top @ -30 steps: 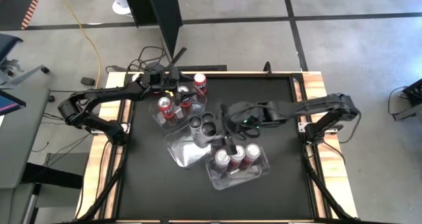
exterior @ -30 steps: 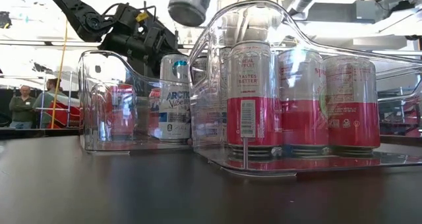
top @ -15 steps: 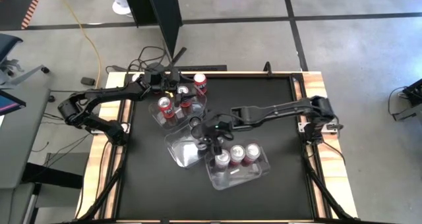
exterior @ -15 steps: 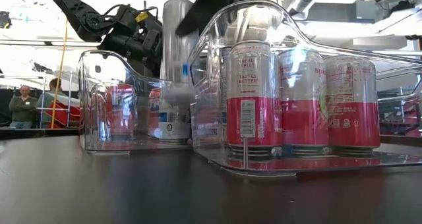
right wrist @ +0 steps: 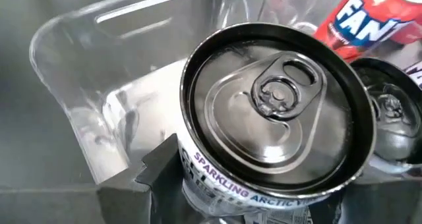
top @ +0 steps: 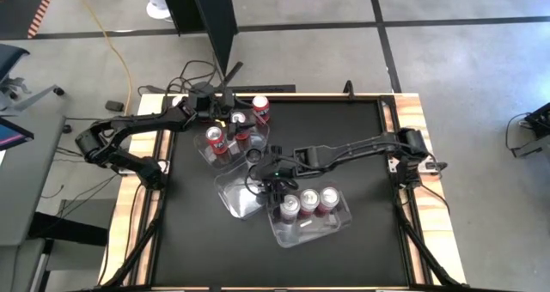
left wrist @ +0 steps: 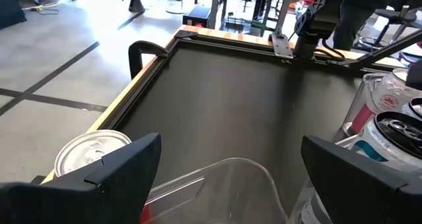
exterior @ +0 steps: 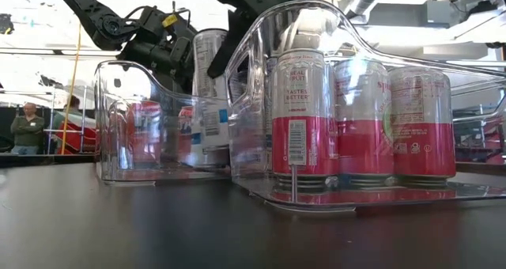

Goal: Sort soda cans
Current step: Put the white soda can in the center transparent bin

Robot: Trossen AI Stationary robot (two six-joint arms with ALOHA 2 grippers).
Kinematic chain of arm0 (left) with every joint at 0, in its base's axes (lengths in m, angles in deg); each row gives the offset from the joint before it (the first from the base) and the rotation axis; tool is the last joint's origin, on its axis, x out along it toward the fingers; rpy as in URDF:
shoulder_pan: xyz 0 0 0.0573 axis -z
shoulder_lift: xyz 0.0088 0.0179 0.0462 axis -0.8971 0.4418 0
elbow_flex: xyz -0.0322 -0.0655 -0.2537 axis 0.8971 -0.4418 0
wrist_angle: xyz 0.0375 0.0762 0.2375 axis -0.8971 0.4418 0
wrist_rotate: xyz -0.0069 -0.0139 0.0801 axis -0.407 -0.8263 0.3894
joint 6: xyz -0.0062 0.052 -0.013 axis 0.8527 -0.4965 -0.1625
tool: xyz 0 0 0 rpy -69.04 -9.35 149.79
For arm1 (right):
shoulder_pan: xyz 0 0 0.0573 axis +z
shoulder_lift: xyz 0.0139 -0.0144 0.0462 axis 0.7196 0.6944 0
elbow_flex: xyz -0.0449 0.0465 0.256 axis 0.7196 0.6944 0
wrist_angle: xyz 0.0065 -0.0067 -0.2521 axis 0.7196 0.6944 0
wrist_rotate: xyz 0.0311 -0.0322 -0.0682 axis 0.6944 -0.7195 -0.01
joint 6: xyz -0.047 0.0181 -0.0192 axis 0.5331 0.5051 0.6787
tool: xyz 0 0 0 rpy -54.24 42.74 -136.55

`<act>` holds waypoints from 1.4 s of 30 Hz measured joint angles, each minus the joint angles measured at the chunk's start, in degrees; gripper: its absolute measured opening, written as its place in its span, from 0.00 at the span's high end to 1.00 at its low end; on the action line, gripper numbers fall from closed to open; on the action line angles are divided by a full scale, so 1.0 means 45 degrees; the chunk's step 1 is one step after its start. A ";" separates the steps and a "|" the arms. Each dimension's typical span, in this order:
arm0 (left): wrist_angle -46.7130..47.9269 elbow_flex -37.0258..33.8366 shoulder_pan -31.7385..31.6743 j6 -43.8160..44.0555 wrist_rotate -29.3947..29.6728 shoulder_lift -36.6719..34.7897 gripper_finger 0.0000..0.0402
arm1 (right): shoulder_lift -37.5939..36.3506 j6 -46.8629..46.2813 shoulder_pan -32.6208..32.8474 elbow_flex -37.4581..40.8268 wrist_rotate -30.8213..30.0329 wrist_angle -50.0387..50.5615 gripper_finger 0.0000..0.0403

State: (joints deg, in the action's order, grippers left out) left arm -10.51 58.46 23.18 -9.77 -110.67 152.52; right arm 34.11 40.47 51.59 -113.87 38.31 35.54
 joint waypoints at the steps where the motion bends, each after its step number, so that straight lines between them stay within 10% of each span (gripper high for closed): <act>1: 0.0005 0.0000 0.0000 -0.0005 0.0000 0.0000 0.11 | -0.0009 -0.0132 0.0045 0.0133 -0.0102 -0.0258 0.40; 18: 0.0424 0.0000 0.1589 -0.1626 -0.0005 -0.2061 0.15 | -0.0009 -0.0710 0.0348 0.0321 -0.1002 -0.0506 0.40; 31: 0.6311 0.0000 0.4410 -0.3073 0.1161 -0.6911 0.31 | -0.0035 -0.1207 0.0917 0.0384 -0.0983 -0.1580 0.40; 42: 0.7018 -0.0294 0.6303 -0.2764 0.2428 -0.6652 0.33 | 0.0038 -0.0964 0.1133 0.0379 -0.0943 -0.1777 0.40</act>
State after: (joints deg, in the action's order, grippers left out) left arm 21.08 57.14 51.54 -22.21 -99.74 122.59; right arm 34.28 36.13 56.68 -112.16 34.07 27.54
